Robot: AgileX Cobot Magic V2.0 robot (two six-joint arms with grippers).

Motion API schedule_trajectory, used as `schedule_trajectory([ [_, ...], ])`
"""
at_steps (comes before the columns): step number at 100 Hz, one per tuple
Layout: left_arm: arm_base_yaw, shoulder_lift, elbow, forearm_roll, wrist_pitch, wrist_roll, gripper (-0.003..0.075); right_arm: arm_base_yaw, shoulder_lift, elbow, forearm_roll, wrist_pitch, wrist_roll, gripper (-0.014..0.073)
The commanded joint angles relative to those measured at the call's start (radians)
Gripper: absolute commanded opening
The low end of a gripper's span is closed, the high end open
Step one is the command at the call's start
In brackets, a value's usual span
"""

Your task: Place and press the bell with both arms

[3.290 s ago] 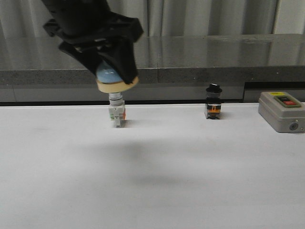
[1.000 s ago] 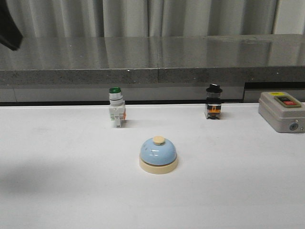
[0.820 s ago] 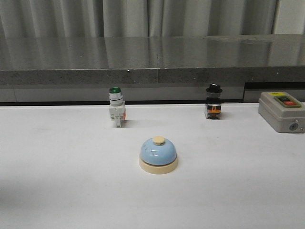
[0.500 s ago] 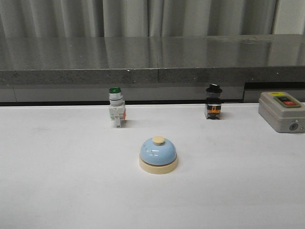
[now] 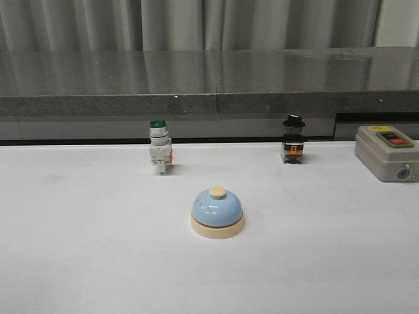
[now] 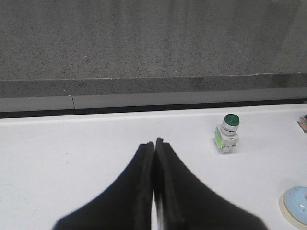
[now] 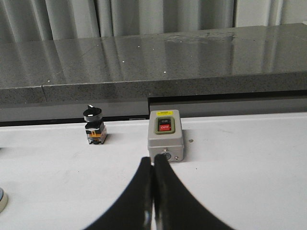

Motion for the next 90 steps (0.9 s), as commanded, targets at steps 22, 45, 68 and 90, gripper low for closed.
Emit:
schedule_trajectory([
  [22,0.002,-0.006,-0.03,-0.014,-0.079,-0.003,-0.0021,-0.005,-0.018,-0.02,-0.006,-0.086,-0.002,-0.0064],
  [45,0.002,-0.006,-0.03,0.025,-0.079,-0.003,-0.0021,-0.005,-0.018,-0.02,-0.006,-0.086,-0.002,-0.0064],
  [68,0.002,-0.027,0.02,0.036,-0.163,-0.003,-0.0021,-0.005,-0.018,-0.02,-0.006,-0.086,-0.002,-0.0064],
  [90,0.002,-0.159,0.238,0.056,-0.398,-0.003,-0.002,-0.005,-0.018,-0.02,-0.006,-0.086,-0.002,-0.0064],
])
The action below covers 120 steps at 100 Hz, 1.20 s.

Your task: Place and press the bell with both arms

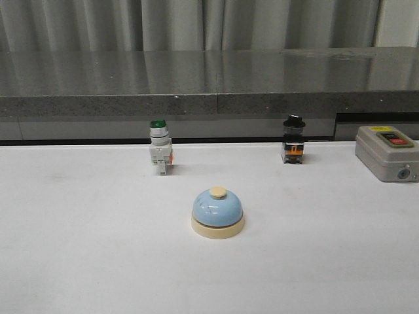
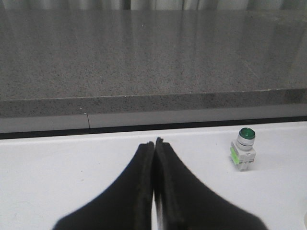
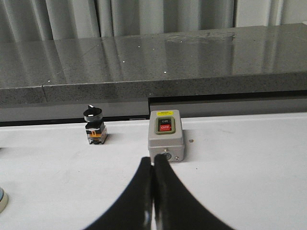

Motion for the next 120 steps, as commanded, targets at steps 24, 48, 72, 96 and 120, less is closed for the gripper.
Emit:
schedule_trajectory([
  [24,0.002,-0.269,0.272,0.095,-0.214,-0.003,-0.0021,-0.005,-0.018,-0.02,-0.006,-0.086,-0.002,-0.0064],
  [48,0.018,-0.487,0.4,0.127,-0.214,-0.003,-0.0021,-0.005,-0.018,-0.02,-0.006,-0.086,-0.002,-0.0064],
  [72,0.027,-0.634,0.468,0.15,-0.21,-0.016,-0.0021,-0.005,-0.018,-0.02,-0.006,-0.086,-0.002,-0.0064],
  [96,0.027,-0.677,0.484,0.201,-0.173,-0.09,-0.0021,-0.005,-0.017,-0.02,-0.006,-0.086,-0.002,-0.0064],
  [120,0.027,-0.677,0.484,0.209,-0.171,-0.132,-0.0021,-0.005,-0.015,-0.02,-0.006,-0.086,-0.002,-0.0064],
])
